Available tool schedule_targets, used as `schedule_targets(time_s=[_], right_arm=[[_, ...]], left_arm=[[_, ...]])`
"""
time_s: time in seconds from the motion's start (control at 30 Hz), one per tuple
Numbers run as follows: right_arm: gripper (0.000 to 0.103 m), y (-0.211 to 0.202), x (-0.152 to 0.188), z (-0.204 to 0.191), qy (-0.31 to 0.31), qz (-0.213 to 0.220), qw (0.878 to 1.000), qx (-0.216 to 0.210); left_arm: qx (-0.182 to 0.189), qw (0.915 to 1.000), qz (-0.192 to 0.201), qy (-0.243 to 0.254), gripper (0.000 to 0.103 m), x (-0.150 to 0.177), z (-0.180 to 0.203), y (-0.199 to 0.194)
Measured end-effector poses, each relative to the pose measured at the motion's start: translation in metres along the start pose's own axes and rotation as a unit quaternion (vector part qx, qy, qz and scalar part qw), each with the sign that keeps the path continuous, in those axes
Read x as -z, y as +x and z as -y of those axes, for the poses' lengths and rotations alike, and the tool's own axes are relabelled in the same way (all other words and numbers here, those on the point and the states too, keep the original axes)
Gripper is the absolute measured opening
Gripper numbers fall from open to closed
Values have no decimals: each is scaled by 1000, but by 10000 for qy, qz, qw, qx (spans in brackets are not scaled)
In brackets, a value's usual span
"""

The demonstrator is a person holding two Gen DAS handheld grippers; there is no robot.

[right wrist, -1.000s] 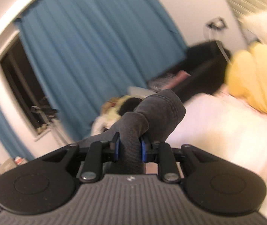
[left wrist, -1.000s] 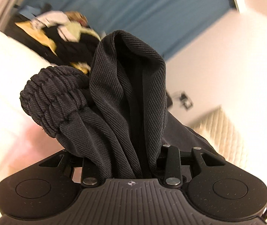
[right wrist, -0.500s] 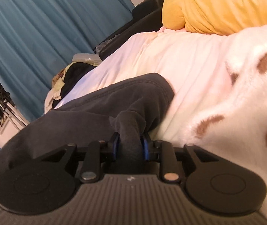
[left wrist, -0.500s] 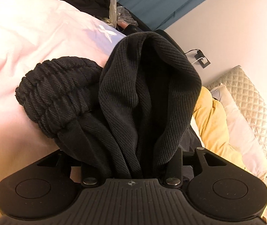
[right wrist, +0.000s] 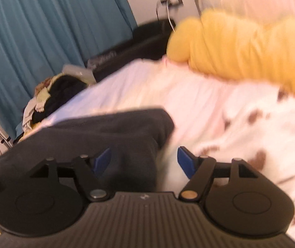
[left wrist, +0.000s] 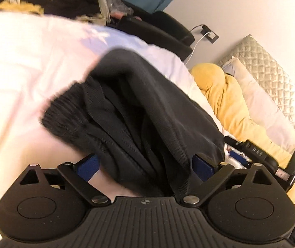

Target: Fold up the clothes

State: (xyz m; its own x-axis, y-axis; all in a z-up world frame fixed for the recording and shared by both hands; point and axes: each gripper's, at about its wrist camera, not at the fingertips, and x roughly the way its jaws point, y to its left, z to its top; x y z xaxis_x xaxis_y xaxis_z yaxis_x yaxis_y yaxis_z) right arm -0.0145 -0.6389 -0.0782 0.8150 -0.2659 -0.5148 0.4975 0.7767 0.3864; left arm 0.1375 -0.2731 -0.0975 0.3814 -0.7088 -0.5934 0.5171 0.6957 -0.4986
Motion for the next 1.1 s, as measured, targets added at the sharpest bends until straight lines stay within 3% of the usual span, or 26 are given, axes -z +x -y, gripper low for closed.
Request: schedule_targets(time_s=[0.1,0.33,0.47,0.7,0.83,0.97,1.1], right_arm=[[73,-21,-7,-27,-210,222,9995,-48],[73,-74,-16,-129,-908,485,9912,-834],[73,-106,-12,-194,-1238,541,9814,-1367],[73,-148,9,-294,-1501,395,9582,-2402],[74,-165,27,-335,-1383,243,9444,-2972],[75,-175,53,-363,-1449,131,9317,-3327],[75,-182,77,-381,-1777,288,9194,-3498]], left_arm=[[-210,9987,344,318,102,-7,6,-38],[-744,9884,982,890,102,-19,33,-144],[-1082,9820,1245,924,102,-24,26,-202],[-1898,9612,1693,1073,102,-17,3,-293],[-2314,9496,1774,1152,102,-3,-9,-329],[-2349,9457,1924,1157,102,11,-22,-348],[-2489,9384,2220,899,103,29,-37,-352]])
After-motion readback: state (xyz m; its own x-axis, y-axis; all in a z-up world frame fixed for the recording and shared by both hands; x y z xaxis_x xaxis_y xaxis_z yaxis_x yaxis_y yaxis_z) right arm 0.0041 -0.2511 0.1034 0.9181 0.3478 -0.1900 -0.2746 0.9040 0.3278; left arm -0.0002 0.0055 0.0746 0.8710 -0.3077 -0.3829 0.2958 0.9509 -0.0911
